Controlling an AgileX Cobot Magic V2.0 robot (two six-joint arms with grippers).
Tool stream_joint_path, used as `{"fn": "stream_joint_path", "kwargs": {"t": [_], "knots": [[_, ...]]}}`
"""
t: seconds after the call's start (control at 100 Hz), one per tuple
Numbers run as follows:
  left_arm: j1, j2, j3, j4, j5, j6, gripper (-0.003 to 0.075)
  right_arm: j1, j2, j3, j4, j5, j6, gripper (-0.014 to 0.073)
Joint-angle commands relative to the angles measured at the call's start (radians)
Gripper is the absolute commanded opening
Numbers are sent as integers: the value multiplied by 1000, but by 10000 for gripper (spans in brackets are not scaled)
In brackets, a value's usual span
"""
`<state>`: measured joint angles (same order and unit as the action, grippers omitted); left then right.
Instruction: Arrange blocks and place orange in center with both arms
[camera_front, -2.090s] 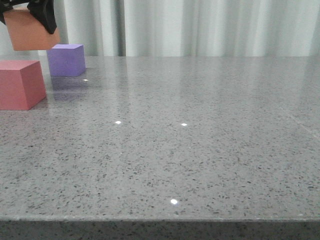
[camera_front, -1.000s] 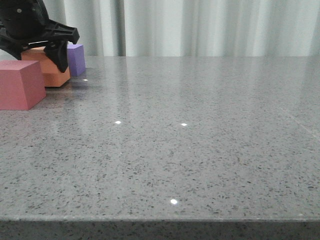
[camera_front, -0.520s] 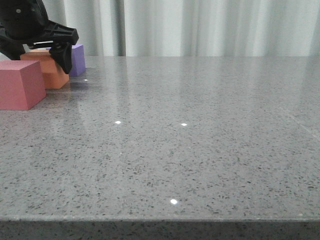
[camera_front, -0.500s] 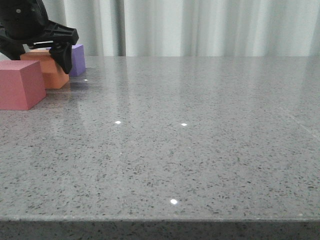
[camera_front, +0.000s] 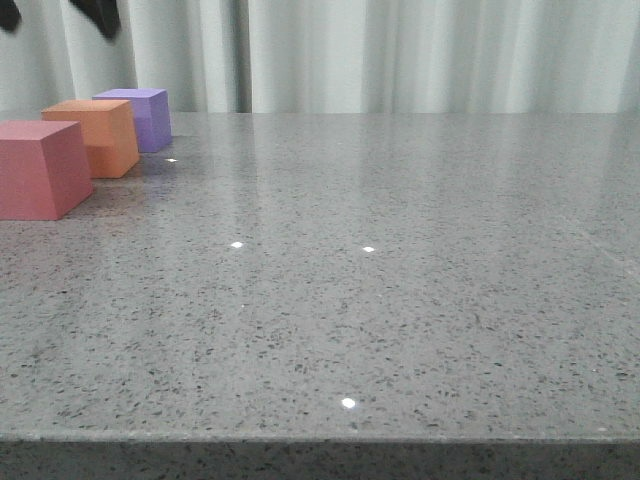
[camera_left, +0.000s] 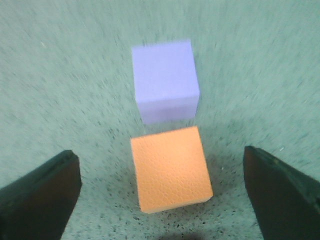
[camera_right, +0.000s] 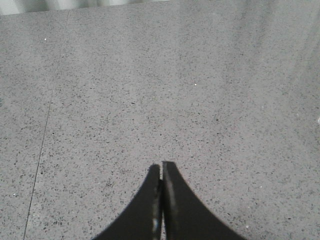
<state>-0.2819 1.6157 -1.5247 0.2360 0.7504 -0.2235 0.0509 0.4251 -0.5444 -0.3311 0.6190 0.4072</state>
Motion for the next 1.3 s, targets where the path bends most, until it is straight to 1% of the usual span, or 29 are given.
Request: {"fn": "stream_joint_path", "kwargs": {"t": [0.0, 0.11, 0.21, 0.35, 0.52, 0.68, 0.84, 0.94, 1.0, 1.05, 1.1, 1.12, 1.24, 1.26, 1.29], "knots": [[3, -116, -22, 13, -59, 0, 620, -8, 4, -26, -31, -61, -3, -68], [3, -202, 33, 27, -97, 0, 620, -8, 4, -26, -31, -61, -3, -68], [3, -281, 126, 30, -171, 0, 620, -8, 4, -26, -31, -61, -3, -68], [3, -415, 312, 30, -293, -18, 620, -8, 4, -26, -31, -61, -3, -68], [25, -608, 536, 30, -389, -57, 619, -8, 4, -26, -31, -61, -3, -68], [85, -777, 703, 48, -423, -57, 619, -8, 4, -26, -31, -61, -3, -68], [144, -953, 827, 52, -437, -57, 618, -8, 4, -26, -31, -61, -3, -68], [155, -1052, 886, 52, -449, -57, 592, -8, 4, -26, -31, -61, -3, -68], [155, -1096, 915, 52, -457, -57, 534, -8, 4, -26, -31, -61, -3, -68], [155, -1130, 935, 52, -457, -57, 464, -8, 4, -26, -31, -61, -3, -68], [155, -1158, 949, 52, -457, -57, 362, -8, 4, -26, -31, -61, -3, -68], [155, -1169, 954, 52, -457, -57, 334, -8, 4, -26, -31, -61, -3, -68], [155, -1211, 971, 52, -459, -57, 69, -8, 4, -26, -31, -61, -3, -68], [155, -1211, 973, 52, -459, -57, 41, -8, 4, -26, -31, -61, -3, -68], [155, -1213, 974, 52, -459, -57, -24, -8, 4, -26, -31, -61, -3, -68]]}}
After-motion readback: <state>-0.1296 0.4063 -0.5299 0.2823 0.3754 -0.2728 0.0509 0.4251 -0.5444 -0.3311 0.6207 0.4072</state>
